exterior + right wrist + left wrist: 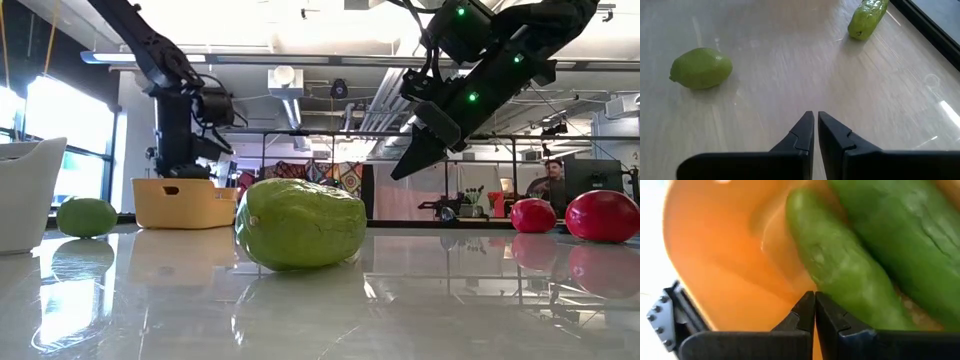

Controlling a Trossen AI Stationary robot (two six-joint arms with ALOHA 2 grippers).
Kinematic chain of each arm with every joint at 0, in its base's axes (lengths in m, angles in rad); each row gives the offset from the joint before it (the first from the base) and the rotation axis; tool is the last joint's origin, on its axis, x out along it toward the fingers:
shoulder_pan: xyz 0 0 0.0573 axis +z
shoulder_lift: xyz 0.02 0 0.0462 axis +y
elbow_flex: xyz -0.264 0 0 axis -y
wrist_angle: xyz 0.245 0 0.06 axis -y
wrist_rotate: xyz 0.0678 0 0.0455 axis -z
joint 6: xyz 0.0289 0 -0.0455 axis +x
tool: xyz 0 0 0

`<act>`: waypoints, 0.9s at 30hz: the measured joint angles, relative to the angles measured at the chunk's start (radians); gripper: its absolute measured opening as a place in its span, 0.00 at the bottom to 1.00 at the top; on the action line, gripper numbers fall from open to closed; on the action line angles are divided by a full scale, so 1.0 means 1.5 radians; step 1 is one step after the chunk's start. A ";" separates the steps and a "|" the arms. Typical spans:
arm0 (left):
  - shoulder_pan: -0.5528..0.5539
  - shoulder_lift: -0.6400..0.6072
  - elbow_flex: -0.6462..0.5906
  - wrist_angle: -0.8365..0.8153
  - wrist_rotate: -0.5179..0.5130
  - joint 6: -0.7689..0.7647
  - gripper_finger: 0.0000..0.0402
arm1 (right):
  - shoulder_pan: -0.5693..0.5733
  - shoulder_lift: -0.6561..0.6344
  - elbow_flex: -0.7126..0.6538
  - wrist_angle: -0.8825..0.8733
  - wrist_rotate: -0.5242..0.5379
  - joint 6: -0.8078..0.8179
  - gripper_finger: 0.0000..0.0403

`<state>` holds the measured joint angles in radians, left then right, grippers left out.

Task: Sort produce into baskets
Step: Put the green cucumber into the yellow bin

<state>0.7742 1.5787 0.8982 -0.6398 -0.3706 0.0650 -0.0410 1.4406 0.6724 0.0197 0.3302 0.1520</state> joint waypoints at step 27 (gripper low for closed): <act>-0.006 0.004 0.019 0.024 -0.010 0.000 0.00 | 0.000 0.000 0.000 0.000 0.000 0.000 0.03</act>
<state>0.7647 1.5841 0.9264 -0.6033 -0.3851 0.0650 -0.0410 1.4406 0.6724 0.0190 0.3304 0.1520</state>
